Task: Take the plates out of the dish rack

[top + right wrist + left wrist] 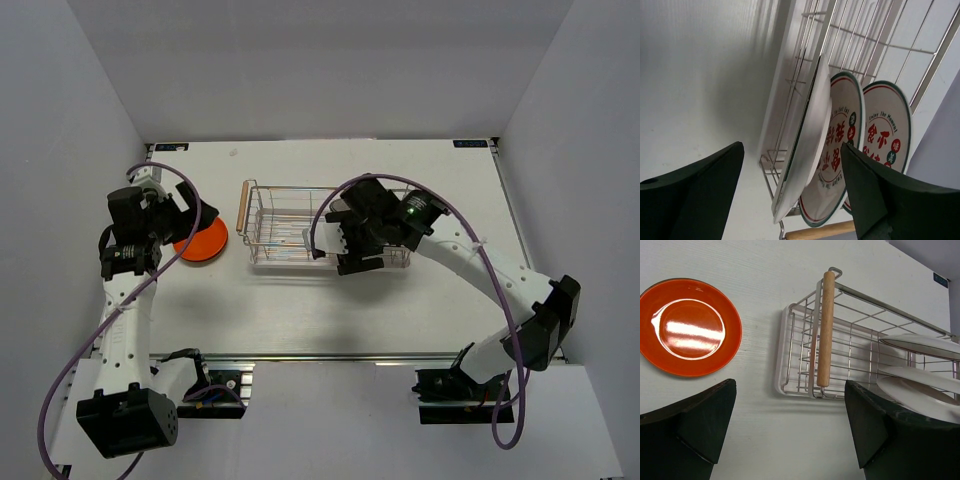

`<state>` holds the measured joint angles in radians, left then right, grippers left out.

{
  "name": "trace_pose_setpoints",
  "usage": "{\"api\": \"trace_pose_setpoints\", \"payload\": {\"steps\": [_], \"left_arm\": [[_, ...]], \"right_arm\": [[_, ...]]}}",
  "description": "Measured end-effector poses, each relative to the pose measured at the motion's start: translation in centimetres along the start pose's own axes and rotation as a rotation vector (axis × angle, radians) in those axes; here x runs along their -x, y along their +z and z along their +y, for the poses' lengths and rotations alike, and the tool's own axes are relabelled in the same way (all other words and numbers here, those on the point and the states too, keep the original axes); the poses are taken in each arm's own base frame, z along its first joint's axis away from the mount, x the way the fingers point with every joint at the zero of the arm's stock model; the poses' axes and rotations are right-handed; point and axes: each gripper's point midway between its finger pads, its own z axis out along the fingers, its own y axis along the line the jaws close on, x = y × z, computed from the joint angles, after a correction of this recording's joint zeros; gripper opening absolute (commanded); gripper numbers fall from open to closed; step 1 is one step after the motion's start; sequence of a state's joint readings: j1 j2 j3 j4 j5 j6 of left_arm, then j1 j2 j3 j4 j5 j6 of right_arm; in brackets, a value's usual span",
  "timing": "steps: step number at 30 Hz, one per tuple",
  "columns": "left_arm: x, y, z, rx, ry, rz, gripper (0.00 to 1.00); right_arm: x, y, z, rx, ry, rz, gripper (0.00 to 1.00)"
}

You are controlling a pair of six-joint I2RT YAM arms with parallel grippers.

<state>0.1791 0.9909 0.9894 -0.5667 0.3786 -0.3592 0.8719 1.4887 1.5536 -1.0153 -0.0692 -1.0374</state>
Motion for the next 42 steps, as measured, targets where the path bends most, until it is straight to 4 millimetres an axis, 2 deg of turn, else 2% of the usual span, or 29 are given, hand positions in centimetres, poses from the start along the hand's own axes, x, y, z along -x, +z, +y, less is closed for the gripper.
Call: {"api": "trace_pose_setpoints", "payload": {"steps": [6,8,19,30,42], "left_arm": [[-0.1,0.0,0.2,0.01,0.002,0.0,0.98],[0.0,0.1,0.4,0.018,0.002,-0.002,0.98],[-0.4,0.2,1.5,0.069,-0.005,-0.001,0.98],[-0.5,0.3,2.1,0.098,0.003,0.001,0.98],[-0.3,0.2,2.5,0.12,0.006,-0.007,0.98]], "right_arm": [[-1.4,0.7,-0.1,-0.032,0.001,0.072,0.69],[-1.7,1.0,-0.3,-0.049,0.002,0.087,0.6],[-3.0,1.9,-1.6,-0.134,0.015,0.149,0.44],[-3.4,1.6,-2.7,-0.193,0.018,0.178,0.2],[-3.6,0.5,-4.1,-0.251,0.006,0.206,0.06]]}}
